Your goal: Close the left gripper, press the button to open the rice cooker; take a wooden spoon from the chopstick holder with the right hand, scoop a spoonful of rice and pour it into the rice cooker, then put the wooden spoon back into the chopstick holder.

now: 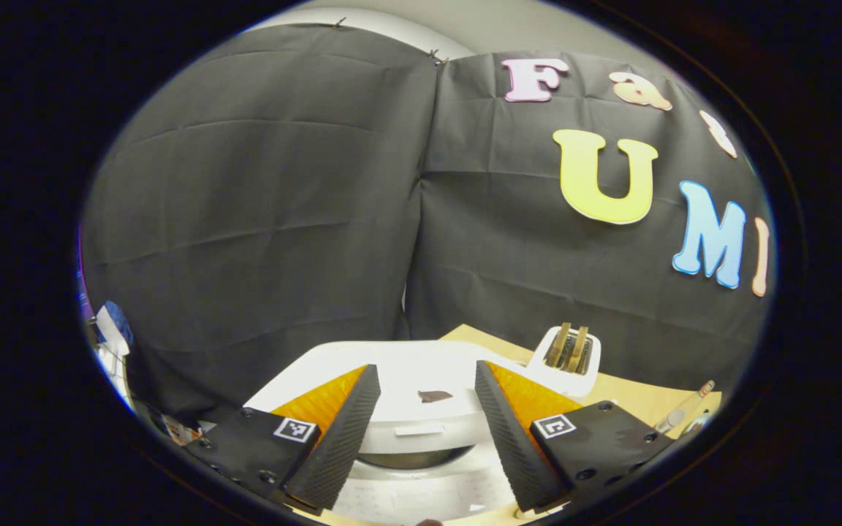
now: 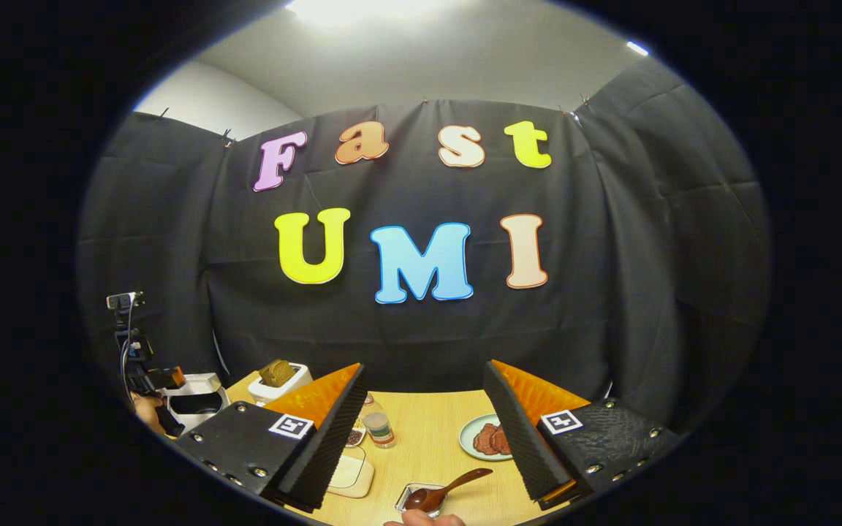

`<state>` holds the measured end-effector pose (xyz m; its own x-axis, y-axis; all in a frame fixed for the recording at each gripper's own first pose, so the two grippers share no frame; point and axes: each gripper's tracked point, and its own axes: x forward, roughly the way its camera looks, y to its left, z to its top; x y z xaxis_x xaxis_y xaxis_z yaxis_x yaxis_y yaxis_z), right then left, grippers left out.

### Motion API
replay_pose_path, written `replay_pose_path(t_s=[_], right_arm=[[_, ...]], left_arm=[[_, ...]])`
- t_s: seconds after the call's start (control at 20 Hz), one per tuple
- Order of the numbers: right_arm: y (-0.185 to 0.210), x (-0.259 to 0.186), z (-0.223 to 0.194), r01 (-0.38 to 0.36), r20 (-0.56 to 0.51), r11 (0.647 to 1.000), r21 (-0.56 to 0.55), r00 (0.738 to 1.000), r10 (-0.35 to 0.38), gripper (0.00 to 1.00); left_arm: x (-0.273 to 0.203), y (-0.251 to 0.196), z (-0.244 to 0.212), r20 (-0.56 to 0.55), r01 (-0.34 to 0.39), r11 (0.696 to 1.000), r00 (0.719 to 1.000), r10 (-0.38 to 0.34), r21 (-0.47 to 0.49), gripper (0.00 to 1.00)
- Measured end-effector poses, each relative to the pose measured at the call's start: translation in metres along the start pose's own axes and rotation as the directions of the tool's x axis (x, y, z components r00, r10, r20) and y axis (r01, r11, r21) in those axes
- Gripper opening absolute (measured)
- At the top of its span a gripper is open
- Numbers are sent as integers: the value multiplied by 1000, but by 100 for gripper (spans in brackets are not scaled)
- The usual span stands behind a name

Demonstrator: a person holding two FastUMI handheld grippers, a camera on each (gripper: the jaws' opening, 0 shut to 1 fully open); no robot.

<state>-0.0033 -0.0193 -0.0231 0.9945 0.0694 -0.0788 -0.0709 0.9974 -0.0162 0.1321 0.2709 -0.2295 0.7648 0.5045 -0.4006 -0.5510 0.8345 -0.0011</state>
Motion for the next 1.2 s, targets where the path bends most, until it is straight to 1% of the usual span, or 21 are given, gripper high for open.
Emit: replay_pose_path(t_s=[0.2,0.25,0.3,0.55,0.6,0.65,0.7,0.75,0.8,0.85,0.9,0.95,1.05,1.1,1.2], right_arm=[[22,-6,0,-10,-12,1000,-18,1000,9,97],[29,-8,0,-16,-13,1000,-24,1000,15,97],[35,-9,1,-18,-12,999,-29,1000,18,98],[58,-18,-7,-12,-37,1000,-25,999,11,97],[62,-19,-9,-12,-43,1000,-23,999,11,98],[65,-21,-9,-10,-46,1000,-24,999,9,98],[68,-23,-9,-8,-44,1000,-27,999,7,98],[70,-25,-8,-5,-42,999,-31,999,4,98],[71,-27,-8,-4,-42,999,-33,999,2,98],[73,-29,-7,-2,-41,999,-33,999,1,98],[73,-31,-8,2,-43,999,-33,999,-3,98],[73,-33,-9,7,-46,999,-32,999,-8,98],[73,-37,-13,14,-55,999,-31,998,-16,98],[73,-38,-16,15,-61,999,-30,998,-17,97],[75,-40,-20,16,-67,999,-31,998,-18,98]], left_arm=[[-3,-3,-21,-20,19,1000,1000,-20,-8,93],[-4,-3,-26,-23,25,1000,999,-25,-3,96],[-5,-3,-30,-21,31,1000,999,-31,-4,93],[-9,2,-34,7,52,999,999,-52,8,93],[-10,2,-35,9,57,998,998,-57,7,89],[-10,1,-40,1,60,998,998,-60,7,93],[-9,1,-44,-16,64,998,998,-63,2,93],[-6,3,-51,-35,68,998,997,-68,-7,89],[-3,5,-59,-53,71,997,996,-71,-18,89],[-3,6,-68,-74,73,997,994,-75,-23,93],[-3,7,-76,-96,77,997,992,-79,-25,89],[-6,6,-83,-109,83,996,990,-85,-25,93],[-5,8,-87,-91,83,997,993,-82,10,93],[-4,8,-90,-94,82,996,992,-79,22,90],[-7,8,-96,-107,86,995,991,-81,45,94]])
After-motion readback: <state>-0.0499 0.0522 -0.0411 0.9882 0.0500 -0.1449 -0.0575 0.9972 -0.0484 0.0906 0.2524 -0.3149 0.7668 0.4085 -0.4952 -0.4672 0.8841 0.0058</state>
